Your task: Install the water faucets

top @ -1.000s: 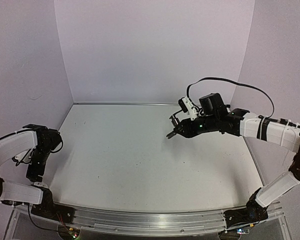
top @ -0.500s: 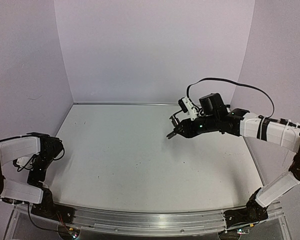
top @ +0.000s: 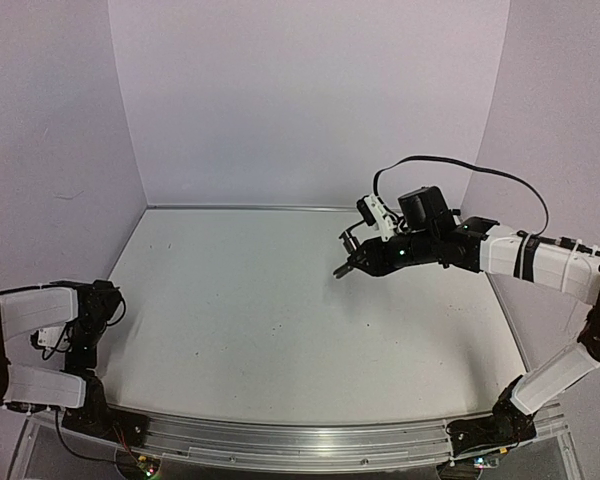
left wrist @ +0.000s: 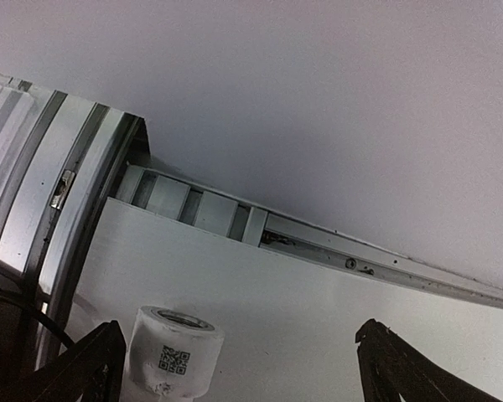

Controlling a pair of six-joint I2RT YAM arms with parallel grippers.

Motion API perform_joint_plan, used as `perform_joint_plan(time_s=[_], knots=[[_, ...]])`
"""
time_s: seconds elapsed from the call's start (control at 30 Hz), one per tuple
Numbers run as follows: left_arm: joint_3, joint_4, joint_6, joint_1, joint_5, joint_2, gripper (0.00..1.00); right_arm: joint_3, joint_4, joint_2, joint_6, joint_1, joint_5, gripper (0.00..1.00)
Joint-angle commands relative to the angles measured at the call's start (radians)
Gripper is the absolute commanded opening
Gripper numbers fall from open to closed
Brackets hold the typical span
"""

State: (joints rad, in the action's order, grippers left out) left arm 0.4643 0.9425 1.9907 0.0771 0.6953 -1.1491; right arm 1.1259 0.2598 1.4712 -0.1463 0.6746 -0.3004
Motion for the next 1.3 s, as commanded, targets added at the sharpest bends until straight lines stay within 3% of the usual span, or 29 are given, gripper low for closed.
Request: perform_joint_plan(time_s=[0.0,0.13,0.53,0.73,0.97,1.27], knots=[[-0.066,-0.153,0.082,-0.065,-0.063,0.056,0.98,0.043,-0.027,-0.035,0.005,0.002,0.003,0.0],[-0.106,-0.257,0.01,-0.144,-0.167,0.043,0.92,0.042,-0.025,-0.045,0.008,0.002,0.01,0.0],[0.08,-0.258,-0.198,-0.133,-0.299,-0.26,0.6,0.015,-0.043,-0.047,0.017,0.002,0.012,0.0],[0.148,-0.275,-0.3,-0.035,-0.322,-0.289,0.5,-0.025,-0.107,-0.042,-0.001,0.002,0.028,0.0],[0.272,-0.315,-0.388,0.11,-0.453,-0.43,0.41,-0.105,-0.174,-0.041,-0.051,0.003,0.033,0.0],[0.509,-0.37,-0.39,0.308,-0.546,-0.63,0.38,-0.149,-0.162,-0.033,-0.087,0.011,0.034,0.0]])
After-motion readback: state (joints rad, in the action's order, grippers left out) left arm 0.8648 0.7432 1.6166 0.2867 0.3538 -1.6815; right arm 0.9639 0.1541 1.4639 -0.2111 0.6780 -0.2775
